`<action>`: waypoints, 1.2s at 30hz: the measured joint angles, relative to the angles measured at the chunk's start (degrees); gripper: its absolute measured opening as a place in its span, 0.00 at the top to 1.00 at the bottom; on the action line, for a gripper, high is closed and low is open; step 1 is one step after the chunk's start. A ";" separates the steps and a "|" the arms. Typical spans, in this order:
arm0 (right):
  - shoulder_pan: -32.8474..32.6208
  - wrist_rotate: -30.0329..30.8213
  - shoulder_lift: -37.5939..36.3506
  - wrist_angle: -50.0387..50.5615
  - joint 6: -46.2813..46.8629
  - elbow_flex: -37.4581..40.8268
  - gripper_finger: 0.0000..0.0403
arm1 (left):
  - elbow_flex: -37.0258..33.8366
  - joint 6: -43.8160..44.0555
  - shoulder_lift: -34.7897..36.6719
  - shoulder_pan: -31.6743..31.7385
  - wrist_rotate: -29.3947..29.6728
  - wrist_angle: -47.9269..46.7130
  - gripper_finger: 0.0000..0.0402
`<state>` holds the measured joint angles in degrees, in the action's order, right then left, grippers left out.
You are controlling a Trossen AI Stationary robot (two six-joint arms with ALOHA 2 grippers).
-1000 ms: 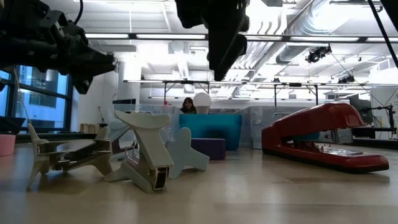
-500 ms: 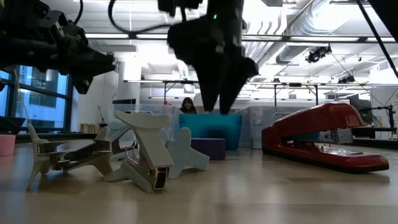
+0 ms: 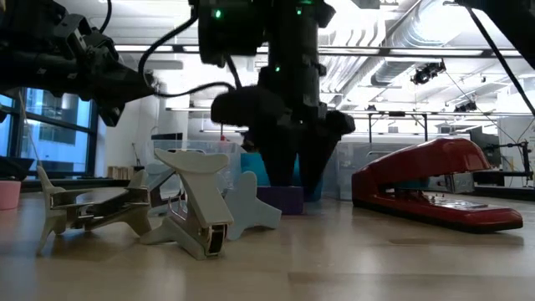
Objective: Pick and place Stapler, Stapler remover, tape
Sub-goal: Put the violet tape into the blue bin
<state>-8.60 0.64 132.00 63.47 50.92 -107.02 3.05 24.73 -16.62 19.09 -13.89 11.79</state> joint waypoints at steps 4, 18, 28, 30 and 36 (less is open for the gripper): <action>0.00 -1.05 0.55 -0.64 0.28 0.02 0.45 | -0.02 0.00 -0.02 0.02 0.00 0.00 0.78; 0.69 -2.92 0.53 -1.66 0.96 0.07 0.71 | -0.02 0.00 -0.01 0.01 0.00 0.00 0.78; 0.76 -4.18 0.46 -1.67 -1.82 0.07 0.91 | -0.02 0.00 -0.02 0.00 0.00 0.00 0.78; 0.78 -4.54 0.46 -1.68 -1.99 0.07 0.91 | -0.02 0.00 -0.02 0.00 0.00 0.00 0.78; 0.83 -6.18 -0.33 -1.52 -2.50 0.07 0.91 | -0.02 0.00 -0.02 0.01 0.00 0.00 0.78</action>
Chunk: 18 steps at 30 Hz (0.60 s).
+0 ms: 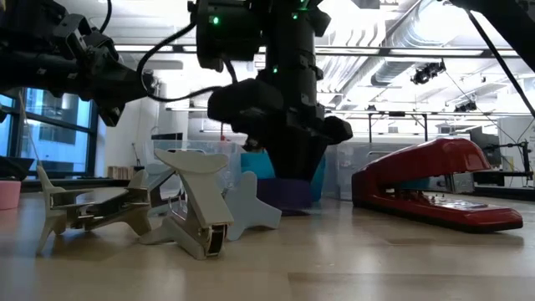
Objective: Pick and place Stapler, Stapler remover, tape
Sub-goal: Put the violet tape into the blue bin
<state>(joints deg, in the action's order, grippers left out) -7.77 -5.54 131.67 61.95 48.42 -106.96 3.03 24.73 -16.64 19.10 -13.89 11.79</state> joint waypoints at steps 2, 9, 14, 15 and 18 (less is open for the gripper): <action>0.00 -0.02 -1.12 0.35 0.02 0.00 0.91 | 0.00 0.00 0.00 0.02 -0.01 0.00 0.78; 0.70 0.35 -5.86 2.39 0.45 0.00 0.91 | 0.00 0.00 0.00 0.02 -0.02 0.00 0.78; 1.76 1.27 -9.86 3.76 0.11 0.00 0.91 | 0.02 0.00 0.00 0.01 -0.02 0.00 0.78; 2.01 1.54 -10.66 3.89 -0.27 0.00 0.91 | 0.00 0.00 0.00 0.02 -0.03 0.00 0.78; 3.13 2.19 -13.15 4.55 -1.86 0.00 0.91 | 0.00 0.00 0.00 0.00 -0.04 0.00 0.78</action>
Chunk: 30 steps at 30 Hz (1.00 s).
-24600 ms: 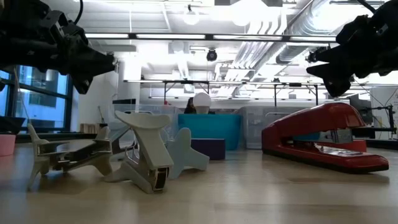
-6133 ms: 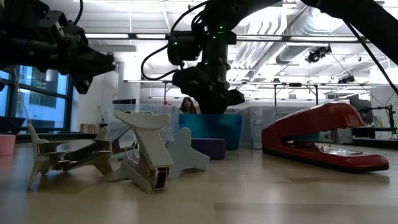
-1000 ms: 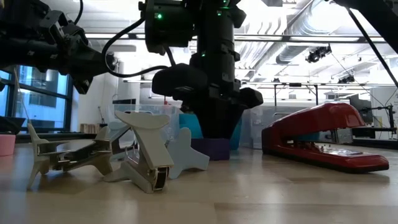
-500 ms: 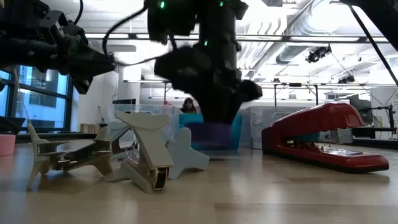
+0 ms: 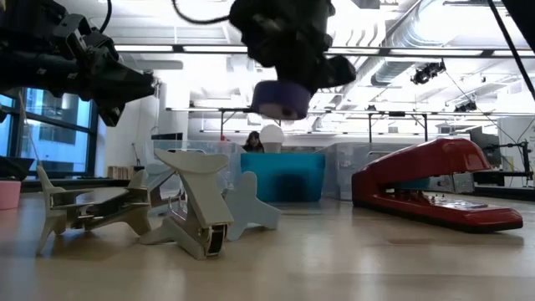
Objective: Pick and place Stapler, Stapler remover, tape
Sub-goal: Put the violet tape into the blue bin
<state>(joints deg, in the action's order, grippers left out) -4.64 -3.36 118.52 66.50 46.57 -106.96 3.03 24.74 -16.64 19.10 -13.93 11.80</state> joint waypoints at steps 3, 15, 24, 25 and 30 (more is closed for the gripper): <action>1.57 0.26 -2.01 0.78 -2.89 0.00 0.91 | 0.00 0.02 0.00 0.02 0.02 0.00 0.78; 10.81 4.11 -3.65 2.06 -22.60 0.00 0.91 | 0.00 0.00 0.01 0.02 0.01 0.00 0.78; 17.74 9.64 -3.11 0.70 -34.44 0.00 0.91 | 0.01 0.00 0.00 0.01 0.02 0.00 0.78; 18.39 9.66 -2.87 -0.18 -35.02 0.00 0.91 | 0.01 0.00 0.01 0.02 0.02 0.00 0.78; 21.61 8.18 -0.28 -2.04 -36.37 0.00 0.91 | 0.00 0.00 0.00 0.02 0.02 0.00 0.78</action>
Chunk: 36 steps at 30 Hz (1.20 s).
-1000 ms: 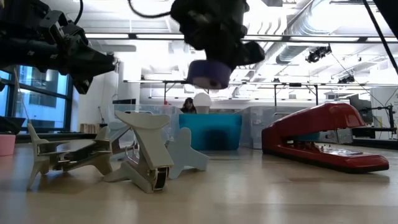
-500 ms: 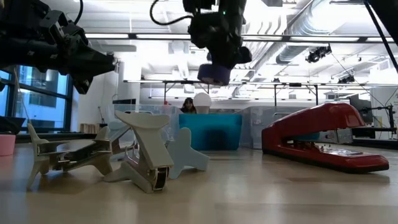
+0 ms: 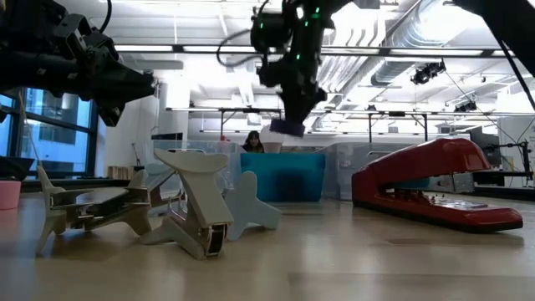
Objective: Pick and place Stapler, Stapler remover, tape
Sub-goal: Put the violet tape into the blue bin
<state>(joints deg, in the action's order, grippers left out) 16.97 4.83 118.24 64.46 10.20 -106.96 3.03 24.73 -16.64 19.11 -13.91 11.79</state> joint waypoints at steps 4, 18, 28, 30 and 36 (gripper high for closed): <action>1.60 -0.71 2.28 -0.19 0.11 0.00 0.91 | 0.00 0.00 0.00 -0.01 0.00 0.00 0.78; 3.39 -4.14 8.55 -1.37 7.93 0.00 0.91 | 0.01 0.00 0.00 0.00 0.00 0.00 0.78; 3.70 -3.81 10.03 -1.37 10.11 0.00 0.90 | 0.02 0.00 0.00 0.00 0.02 0.00 0.78; 3.76 -3.92 10.03 -1.35 10.34 0.00 0.89 | 0.02 0.00 0.00 0.00 0.02 0.00 0.78; 3.76 -4.36 10.03 -0.64 10.06 0.00 0.81 | 0.01 0.00 0.00 -0.02 0.00 0.00 0.78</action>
<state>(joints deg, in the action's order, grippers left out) 20.73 0.47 128.27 63.82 20.26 -106.96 3.04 24.73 -16.64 19.09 -13.91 11.79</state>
